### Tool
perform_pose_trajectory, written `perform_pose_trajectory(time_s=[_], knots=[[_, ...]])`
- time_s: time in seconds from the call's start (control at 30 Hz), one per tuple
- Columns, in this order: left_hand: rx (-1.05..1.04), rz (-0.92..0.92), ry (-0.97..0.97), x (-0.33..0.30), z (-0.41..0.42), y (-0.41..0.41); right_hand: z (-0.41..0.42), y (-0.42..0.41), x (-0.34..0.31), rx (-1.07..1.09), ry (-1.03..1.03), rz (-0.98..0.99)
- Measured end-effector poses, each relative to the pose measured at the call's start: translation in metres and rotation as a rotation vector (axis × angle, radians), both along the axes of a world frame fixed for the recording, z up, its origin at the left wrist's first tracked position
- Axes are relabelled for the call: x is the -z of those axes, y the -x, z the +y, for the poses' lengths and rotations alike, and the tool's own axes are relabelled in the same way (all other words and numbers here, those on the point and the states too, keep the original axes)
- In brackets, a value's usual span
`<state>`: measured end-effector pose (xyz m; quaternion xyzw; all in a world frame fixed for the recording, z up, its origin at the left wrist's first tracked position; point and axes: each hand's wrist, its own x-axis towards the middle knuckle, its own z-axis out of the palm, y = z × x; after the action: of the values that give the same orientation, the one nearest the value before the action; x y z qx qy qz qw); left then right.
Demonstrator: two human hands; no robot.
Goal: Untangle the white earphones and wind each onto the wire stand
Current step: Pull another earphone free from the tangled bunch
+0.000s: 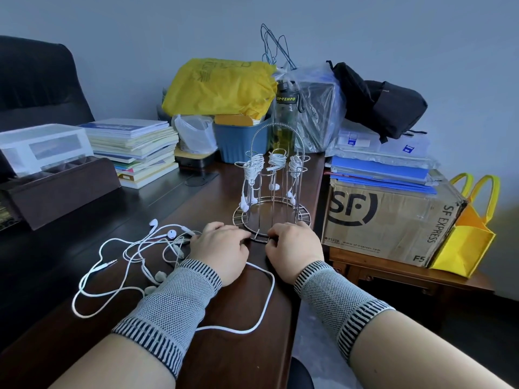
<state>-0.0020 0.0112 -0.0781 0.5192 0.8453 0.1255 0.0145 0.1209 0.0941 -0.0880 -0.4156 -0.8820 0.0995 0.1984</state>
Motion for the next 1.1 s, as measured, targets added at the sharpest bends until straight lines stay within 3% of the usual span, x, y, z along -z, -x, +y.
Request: perform_pose_trajectory(time_s=[0.27, 0.57, 0.7, 0.93, 1.1], knots=[[-0.004, -0.008, -0.026, 0.001, 0.001, 0.001, 0.003, 0.001, 0.003, -0.001, -0.029, 0.04], [-0.024, -0.047, -0.302, -0.018, -0.013, -0.004, -0.009, -0.001, 0.002, -0.065, -0.272, 0.268], [-0.103, -0.146, -0.332, -0.045, -0.041, 0.025, -0.032, 0.008, -0.013, -0.129, -0.157, 0.318], [-0.18, -0.166, -0.242, -0.054, -0.094, 0.066, -0.07, 0.033, -0.015, -0.335, -0.117, 0.177], [-0.205, -0.158, -0.196, -0.041, -0.101, 0.068, -0.067, 0.031, -0.003, -0.207, -0.067, 0.007]])
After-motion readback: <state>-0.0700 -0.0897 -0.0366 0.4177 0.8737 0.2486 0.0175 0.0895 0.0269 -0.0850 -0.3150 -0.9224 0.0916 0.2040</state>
